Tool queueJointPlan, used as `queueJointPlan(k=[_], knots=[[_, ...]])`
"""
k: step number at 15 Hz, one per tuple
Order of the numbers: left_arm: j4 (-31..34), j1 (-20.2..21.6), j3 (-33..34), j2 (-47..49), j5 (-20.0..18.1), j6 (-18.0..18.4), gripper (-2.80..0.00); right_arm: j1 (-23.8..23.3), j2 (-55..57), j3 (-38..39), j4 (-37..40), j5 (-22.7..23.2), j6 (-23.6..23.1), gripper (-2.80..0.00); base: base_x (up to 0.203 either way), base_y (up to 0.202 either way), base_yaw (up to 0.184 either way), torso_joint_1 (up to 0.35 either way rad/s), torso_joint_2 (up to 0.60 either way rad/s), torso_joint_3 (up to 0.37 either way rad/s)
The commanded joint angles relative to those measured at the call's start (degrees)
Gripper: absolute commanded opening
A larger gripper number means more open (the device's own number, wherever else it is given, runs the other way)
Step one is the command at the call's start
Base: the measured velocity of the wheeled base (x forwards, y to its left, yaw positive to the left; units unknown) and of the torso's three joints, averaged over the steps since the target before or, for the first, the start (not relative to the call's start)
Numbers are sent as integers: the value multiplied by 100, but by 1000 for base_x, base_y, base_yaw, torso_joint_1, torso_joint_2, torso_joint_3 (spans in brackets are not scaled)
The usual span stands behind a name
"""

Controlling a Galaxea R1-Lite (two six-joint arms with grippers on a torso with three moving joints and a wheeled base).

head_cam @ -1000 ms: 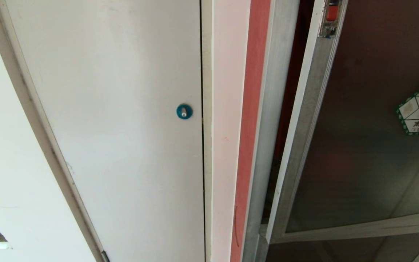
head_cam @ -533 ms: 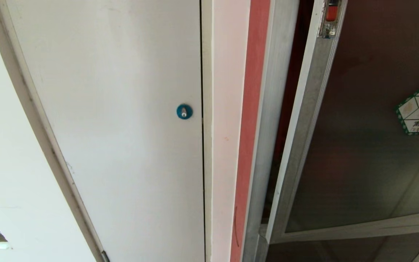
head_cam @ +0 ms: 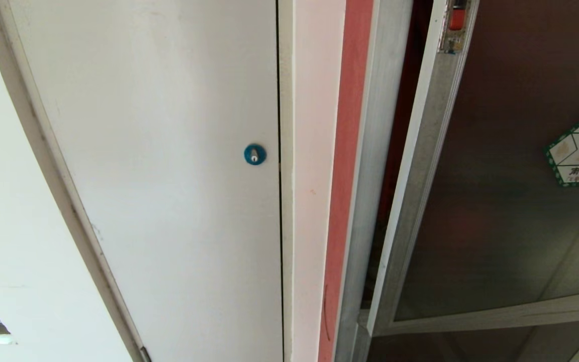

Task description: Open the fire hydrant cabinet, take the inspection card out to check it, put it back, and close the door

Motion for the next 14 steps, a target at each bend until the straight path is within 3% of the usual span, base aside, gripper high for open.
queueJointPlan(k=[1, 4, 9, 12, 14], knots=[[-2, 2, 0, 7, 0, 2, -280, -113, -738, 2, 400, 383, -19, -280, 0, 0, 0, 0, 0, 0], [-2, 2, 0, 7, 0, 2, -280, -55, -1282, 183, 900, 1169, 91, -280, 0, 0, 0, 0, 0, 0], [-2, 2, 0, 7, 0, 2, -280, 46, -2189, 1343, 1153, 2798, 882, -280, 0, 0, 0, 0, 0, 0], [-2, 2, 0, 7, 0, 2, -280, 53, -2210, 2095, 880, 2976, 1402, -280, 0, 0, 0, 0, 0, 0], [-2, 2, 0, 6, 0, 2, -280, 53, -2211, 2783, 174, 2992, 1522, -280, 0, 0, 0, 0, 0, 0]])
